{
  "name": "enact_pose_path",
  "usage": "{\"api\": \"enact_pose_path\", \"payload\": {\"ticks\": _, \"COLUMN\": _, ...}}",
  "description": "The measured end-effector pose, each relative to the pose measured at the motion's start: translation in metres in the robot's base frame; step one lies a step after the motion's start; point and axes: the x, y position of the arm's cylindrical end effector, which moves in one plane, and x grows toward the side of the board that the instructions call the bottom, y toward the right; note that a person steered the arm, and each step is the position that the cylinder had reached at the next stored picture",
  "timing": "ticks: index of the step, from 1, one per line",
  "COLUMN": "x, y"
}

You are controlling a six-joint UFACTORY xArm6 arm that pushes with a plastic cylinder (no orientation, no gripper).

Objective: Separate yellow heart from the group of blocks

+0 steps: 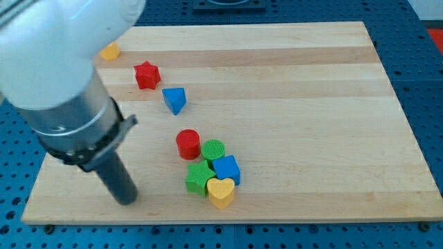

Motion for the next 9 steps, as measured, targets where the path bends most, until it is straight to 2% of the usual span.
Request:
{"api": "enact_pose_path", "payload": {"ticks": 2, "x": 0.004, "y": 0.020}}
{"api": "enact_pose_path", "payload": {"ticks": 3, "x": 0.007, "y": 0.060}}
{"api": "enact_pose_path", "payload": {"ticks": 4, "x": 0.007, "y": 0.061}}
{"api": "enact_pose_path", "payload": {"ticks": 9, "x": -0.001, "y": 0.155}}
